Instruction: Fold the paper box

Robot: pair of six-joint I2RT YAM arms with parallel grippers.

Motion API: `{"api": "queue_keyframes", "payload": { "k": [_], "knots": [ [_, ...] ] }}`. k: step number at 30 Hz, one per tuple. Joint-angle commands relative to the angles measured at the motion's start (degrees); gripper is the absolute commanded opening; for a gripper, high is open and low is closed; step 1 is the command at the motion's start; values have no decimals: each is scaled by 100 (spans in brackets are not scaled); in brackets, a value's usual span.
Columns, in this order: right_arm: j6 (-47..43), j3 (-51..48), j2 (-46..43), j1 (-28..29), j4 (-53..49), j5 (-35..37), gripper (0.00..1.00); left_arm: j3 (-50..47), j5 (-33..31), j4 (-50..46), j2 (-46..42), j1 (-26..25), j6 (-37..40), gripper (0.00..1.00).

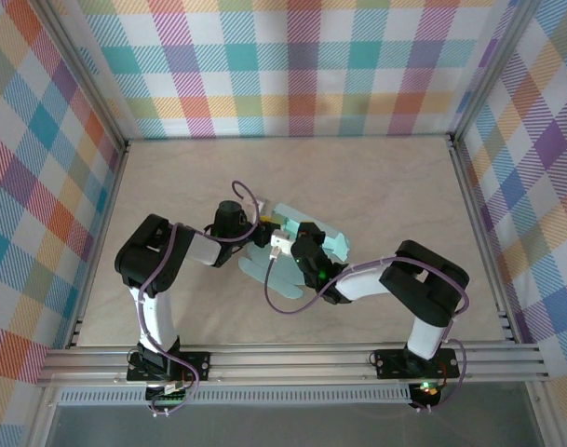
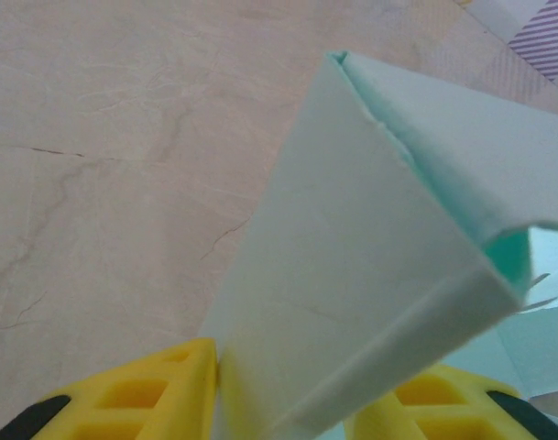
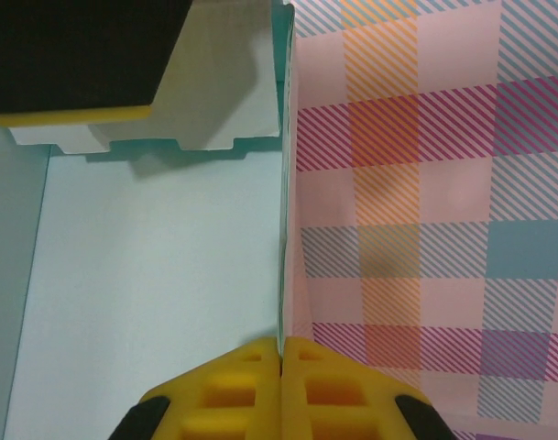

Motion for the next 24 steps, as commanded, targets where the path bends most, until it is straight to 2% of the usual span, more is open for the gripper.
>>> {"api": "queue_keyframes", "payload": {
  "k": [1, 14, 24],
  "knots": [
    [263, 80, 204, 119, -259, -91, 0, -177, -439, 412, 39, -248, -123, 37],
    [-283, -94, 783, 226, 708, 155, 0, -172, -438, 1061, 382, -372, -766, 36],
    [-86, 26, 710, 298, 415, 149, 0, -141, -504, 1079, 455, -399, -724, 35]
  ]
}}
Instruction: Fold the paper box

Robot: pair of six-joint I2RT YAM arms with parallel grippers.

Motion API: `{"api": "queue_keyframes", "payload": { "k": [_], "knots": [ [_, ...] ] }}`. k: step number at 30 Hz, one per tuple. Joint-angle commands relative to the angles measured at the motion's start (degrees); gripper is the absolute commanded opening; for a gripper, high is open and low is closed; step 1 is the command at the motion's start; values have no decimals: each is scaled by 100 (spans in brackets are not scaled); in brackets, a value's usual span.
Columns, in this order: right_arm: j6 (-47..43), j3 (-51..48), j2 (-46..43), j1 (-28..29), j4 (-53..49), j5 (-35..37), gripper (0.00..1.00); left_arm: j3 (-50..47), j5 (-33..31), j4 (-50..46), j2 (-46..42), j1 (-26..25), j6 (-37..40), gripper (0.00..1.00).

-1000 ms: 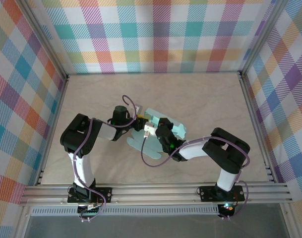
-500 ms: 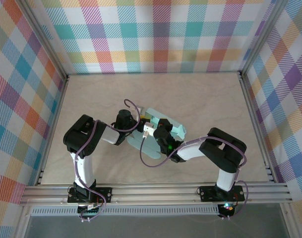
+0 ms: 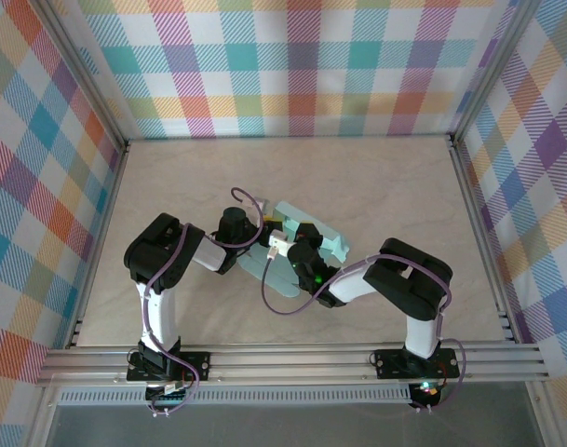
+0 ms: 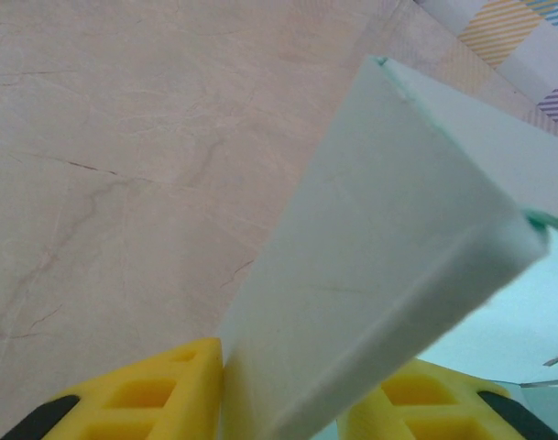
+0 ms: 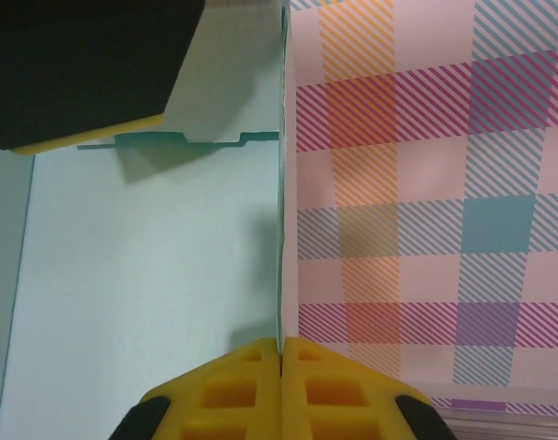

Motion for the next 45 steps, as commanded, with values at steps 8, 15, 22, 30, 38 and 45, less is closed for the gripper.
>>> {"api": "queue_keyframes", "payload": {
  "k": [8, 15, 22, 30, 38, 45],
  "knots": [
    [360, 75, 100, 235, -738, -439, 0, -5, -199, -18, 5, -350, 92, 18],
    [443, 112, 55, 247, -844, -438, 0, -27, -292, 56, -21, -421, 51, 25],
    [500, 101, 18, 253, -891, -439, 0, -27, -287, 62, -74, -422, 24, 25],
    [544, 111, 14, 280, -891, -435, 0, -28, -443, 1, -146, -486, 22, 10],
    [640, 104, -56, 297, -920, -447, 0, -47, -442, 26, -158, -501, -13, 21],
    [1049, 24, -228, 279, -1128, -466, 0, -36, -383, -79, -222, -501, 46, 3]
  ]
}}
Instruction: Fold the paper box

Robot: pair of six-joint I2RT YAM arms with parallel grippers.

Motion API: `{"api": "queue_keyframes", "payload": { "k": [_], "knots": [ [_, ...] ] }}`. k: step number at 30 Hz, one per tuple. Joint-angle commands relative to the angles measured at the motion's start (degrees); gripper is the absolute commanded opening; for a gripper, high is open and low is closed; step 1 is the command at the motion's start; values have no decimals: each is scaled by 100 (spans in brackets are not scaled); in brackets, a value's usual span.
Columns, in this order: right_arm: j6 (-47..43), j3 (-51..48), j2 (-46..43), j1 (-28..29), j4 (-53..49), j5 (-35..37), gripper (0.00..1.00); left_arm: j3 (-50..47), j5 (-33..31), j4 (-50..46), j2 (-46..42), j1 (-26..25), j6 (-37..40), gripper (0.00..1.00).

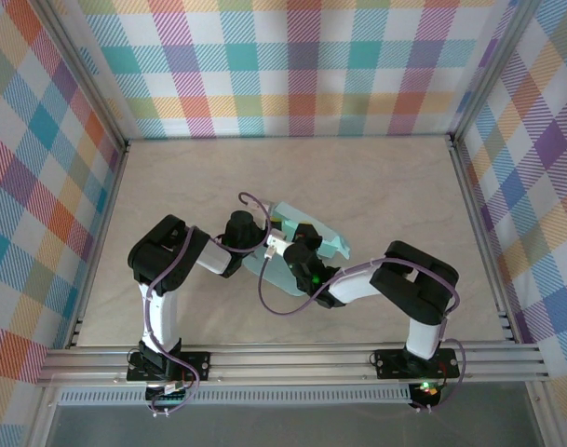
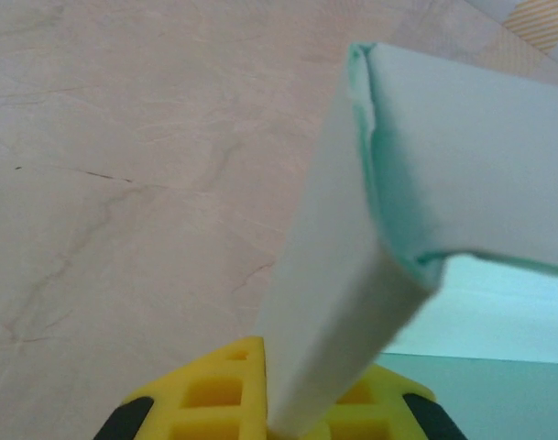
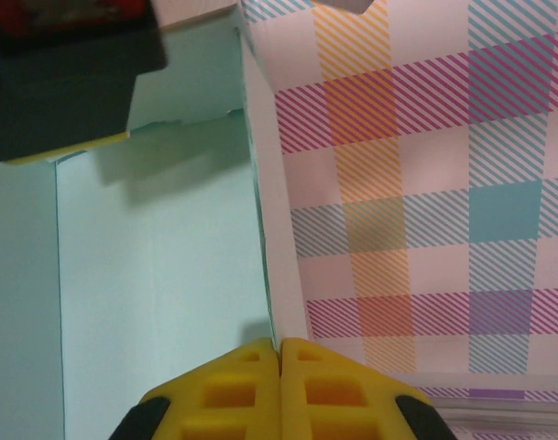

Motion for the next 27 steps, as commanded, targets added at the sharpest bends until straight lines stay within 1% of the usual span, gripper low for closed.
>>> {"api": "queue_keyframes", "payload": {
  "k": [1, 2, 3, 4, 5, 7, 10, 14, 18, 21, 22, 24, 27],
  "knots": [
    [449, -90, 61, 133, -501, -592, 0, -31, 448, -72, -224, -156, -295, 3],
    [461, -100, 54, 127, -485, -594, 0, -34, 450, -86, -229, -158, -293, 3],
    [475, -102, 31, 130, -491, -594, 2, -28, 449, -108, -244, -158, -300, 0],
    [504, -94, 14, 127, -509, -602, 5, -21, 452, -129, -257, -158, -300, 0],
    [544, -93, -5, 134, -538, -602, 13, -21, 452, -158, -277, -158, -308, 0],
    [717, -77, -97, 127, -671, -626, 35, -28, 444, -212, -312, -153, -337, 0],
    [1095, -38, -342, 126, -1023, -724, 58, -30, 452, -240, -349, -125, -452, 0],
    [1464, -97, -756, 122, -1294, -741, 76, -12, 496, -307, -387, -72, -659, 0],
    [2045, -102, -1373, 124, -1914, -806, 83, 66, 567, -460, -439, -2, -1000, 0],
    [2600, 33, -1972, 124, -2667, -875, 86, 171, 720, -632, -437, 90, -1382, 0],
    [2891, 173, -2196, 126, -3017, -874, 88, 266, 757, -858, -452, 122, -1488, 0],
    [3529, 544, -2668, 118, -3884, -1121, 89, 312, 726, -1138, -518, 132, -1494, 0],
    [4292, 1025, -3247, 12, -4622, -1439, 90, 331, 872, -1571, -749, 200, -1438, 0]
  ]
}}
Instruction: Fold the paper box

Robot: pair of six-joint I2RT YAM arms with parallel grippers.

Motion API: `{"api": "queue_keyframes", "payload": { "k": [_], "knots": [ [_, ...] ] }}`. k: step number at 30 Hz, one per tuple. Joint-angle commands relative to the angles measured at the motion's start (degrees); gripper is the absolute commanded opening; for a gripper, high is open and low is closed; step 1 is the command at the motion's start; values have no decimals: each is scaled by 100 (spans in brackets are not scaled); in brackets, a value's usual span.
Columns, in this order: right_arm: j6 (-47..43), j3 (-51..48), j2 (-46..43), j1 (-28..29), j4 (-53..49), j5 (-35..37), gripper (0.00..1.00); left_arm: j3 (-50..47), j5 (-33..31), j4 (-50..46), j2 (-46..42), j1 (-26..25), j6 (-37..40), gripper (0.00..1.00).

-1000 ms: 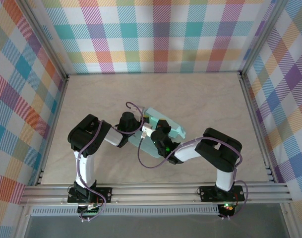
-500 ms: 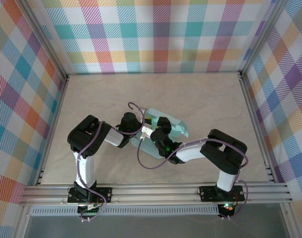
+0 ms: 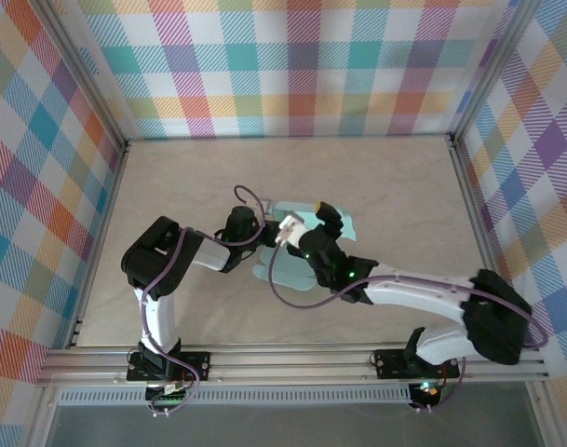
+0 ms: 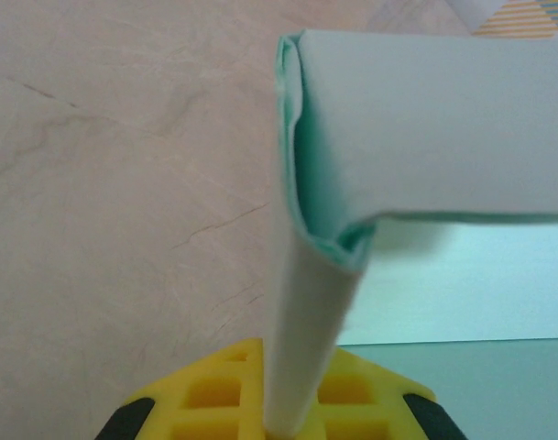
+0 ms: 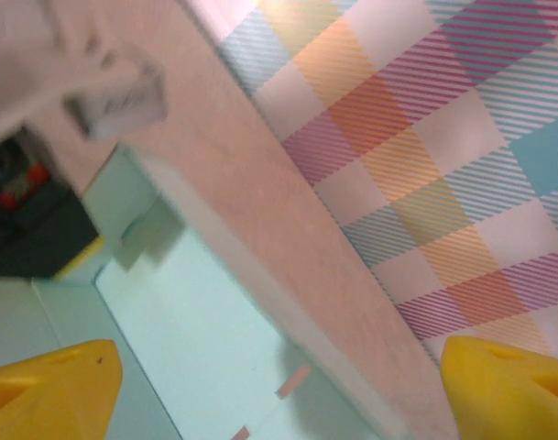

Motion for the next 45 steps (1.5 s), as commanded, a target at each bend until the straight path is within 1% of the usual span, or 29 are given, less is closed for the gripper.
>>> {"api": "queue_keyframes", "payload": {
  "k": [1, 3, 6, 8, 9, 11, 13, 15, 17, 19, 21, 23, 26, 28, 31, 38, 41, 45],
  "knots": [
    [1395, 643, -624, -152, -1225, -495, 90, 136, 340, -692, -508, 102, -50, 0],
    [1946, 885, -845, -393, -1690, -690, 91, 213, 436, -1355, -778, 133, 177, 0],
    [2953, 1067, -1175, -970, -2322, -1422, 91, 580, 418, -3034, -1202, 152, 709, 0],
    [3579, 1158, -1299, -1481, -2792, -2017, 91, 941, 361, -4259, -1442, 155, 1128, 0],
    [3834, 1143, -1363, -1756, -2899, -2256, 91, 1132, 286, -4820, -1503, 161, 1297, 0],
    [4287, 1004, -1540, -2360, -2927, -3033, 91, 1652, 57, -6204, -1536, 147, 1793, 0],
    [4438, 848, -1675, -2786, -2810, -3566, 91, 2087, -291, -7219, -1531, 136, 2159, 0],
    [4443, 804, -1687, -3083, -2827, -3852, 91, 2436, -729, -7889, -1545, 109, 2389, 0],
    [4469, 775, -1656, -3290, -2843, -4068, 91, 2832, -1108, -8570, -1494, 91, 2575, 0],
    [4531, 699, -1623, -3464, -2810, -4313, 91, 3354, -1484, -9381, -1283, 48, 2812, 0],
    [4598, 605, -1581, -3597, -2747, -4512, 91, 3776, -1823, -9975, -1045, -6, 3034, 0],
    [4655, 519, -1538, -3693, -2721, -4637, 91, 4130, -2049, -10496, -787, -43, 3151, 0],
    [4730, 411, -1506, -3809, -2702, -4762, 91, 4679, -2099, -11369, -237, -64, 3267, 0],
    [4744, 325, -1536, -3851, -2635, -4783, 91, 4862, -2236, -11686, 85, -125, 3361, 0],
    [4754, 251, -1614, -3898, -2597, -4803, 91, 4933, -2531, -11601, 424, -179, 3406, 0],
    [4854, 45, -1747, -3988, -2528, -4844, 91, 5456, -2515, -11482, 1254, -340, 3420, 0],
    [4841, 8, -1816, -4027, -2592, -4805, 91, 5546, -2494, -11498, 1505, -407, 3420, 3],
    [4793, -20, -1892, -4063, -2631, -4737, 91, 5596, -2527, -11441, 1624, -416, 3396, 6]
  ]
}}
